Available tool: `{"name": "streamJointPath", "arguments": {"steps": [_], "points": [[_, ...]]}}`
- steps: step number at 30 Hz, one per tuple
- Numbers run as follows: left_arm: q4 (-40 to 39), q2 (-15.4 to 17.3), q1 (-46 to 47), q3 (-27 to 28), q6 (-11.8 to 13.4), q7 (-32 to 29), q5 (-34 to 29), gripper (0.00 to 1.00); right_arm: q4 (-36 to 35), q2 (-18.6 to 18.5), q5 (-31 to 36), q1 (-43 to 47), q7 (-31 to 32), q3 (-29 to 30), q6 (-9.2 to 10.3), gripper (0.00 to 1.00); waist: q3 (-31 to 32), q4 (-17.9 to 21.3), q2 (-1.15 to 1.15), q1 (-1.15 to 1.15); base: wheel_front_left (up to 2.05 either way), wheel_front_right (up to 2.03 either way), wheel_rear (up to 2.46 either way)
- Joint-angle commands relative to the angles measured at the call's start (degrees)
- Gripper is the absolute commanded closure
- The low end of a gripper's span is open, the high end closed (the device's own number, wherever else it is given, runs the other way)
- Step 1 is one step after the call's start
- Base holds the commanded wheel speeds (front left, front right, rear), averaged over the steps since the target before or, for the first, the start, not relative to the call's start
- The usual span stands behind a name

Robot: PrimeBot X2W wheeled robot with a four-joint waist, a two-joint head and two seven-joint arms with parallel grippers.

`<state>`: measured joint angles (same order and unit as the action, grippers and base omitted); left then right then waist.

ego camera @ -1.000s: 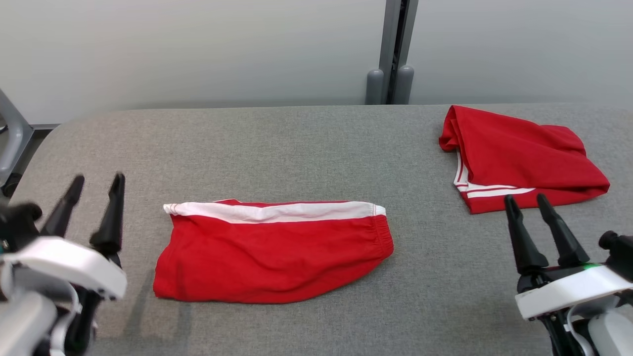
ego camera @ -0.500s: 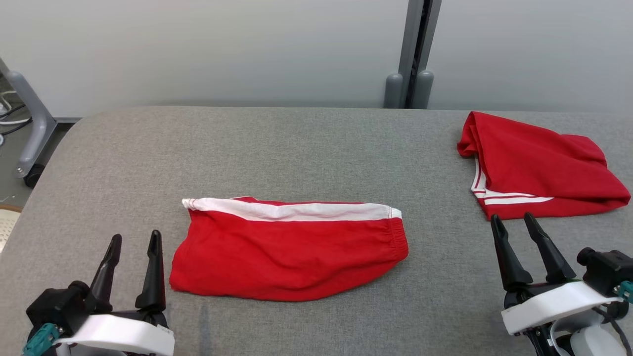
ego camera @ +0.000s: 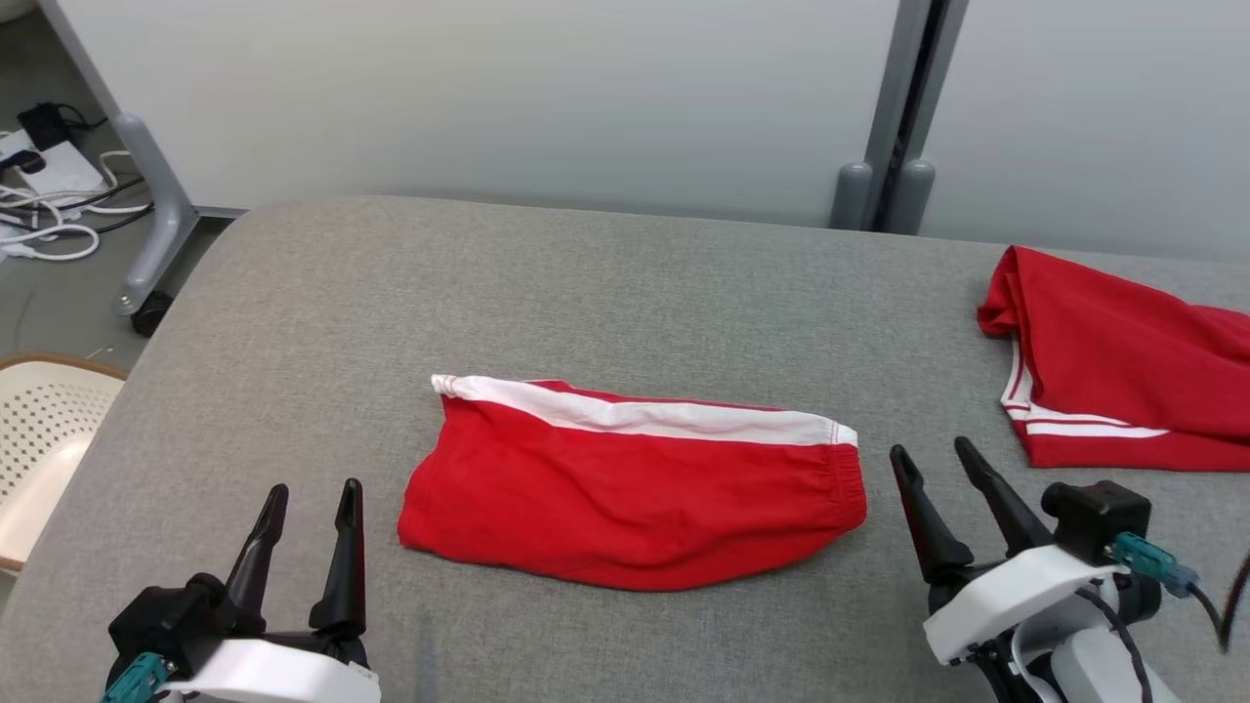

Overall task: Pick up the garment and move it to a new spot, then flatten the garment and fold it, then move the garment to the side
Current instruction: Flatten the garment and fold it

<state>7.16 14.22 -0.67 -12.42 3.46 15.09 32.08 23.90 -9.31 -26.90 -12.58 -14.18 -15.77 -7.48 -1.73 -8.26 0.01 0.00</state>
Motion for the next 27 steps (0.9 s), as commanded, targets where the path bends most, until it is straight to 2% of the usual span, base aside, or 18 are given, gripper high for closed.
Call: {"name": "streamJointPath", "arguments": {"steps": [1,5,10,16,27], "points": [[0.4,-0.1,0.3,0.4,-0.5,0.0,-0.6,0.0,1.4,-0.3,-0.9,-1.0,0.9,-1.1,-0.03,0.0,0.2,-1.4,-0.01,0.0,0.0,0.0,0.0],[1.4,-1.0,1.0,1.1,-1.6,0.0,-1.6,0.0,6.0,-0.6,-3.6,-4.1,3.5,-4.3,-0.04,0.0,-0.1,-3.5,-0.01,0.0,0.0,0.0,0.0],[2.0,-2.0,1.5,1.4,-2.9,0.0,-3.0,0.0,13.6,-1.3,-5.6,-7.9,5.4,-5.5,-0.04,0.0,-1.1,-6.1,-0.01,0.0,0.0,0.0,0.0],[3.6,-3.1,2.4,2.3,-4.0,0.0,-3.7,0.0,20.9,-0.8,-9.6,-10.5,7.8,-4.4,-0.04,0.0,-1.8,-8.4,-0.01,0.0,0.0,0.0,0.0],[5.5,-4.2,2.7,3.4,-5.9,0.0,-5.0,0.0,29.8,0.4,-17.5,-12.3,11.7,-1.1,-0.03,0.0,-2.2,-10.2,-0.01,0.0,0.0,0.0,0.0]]}}
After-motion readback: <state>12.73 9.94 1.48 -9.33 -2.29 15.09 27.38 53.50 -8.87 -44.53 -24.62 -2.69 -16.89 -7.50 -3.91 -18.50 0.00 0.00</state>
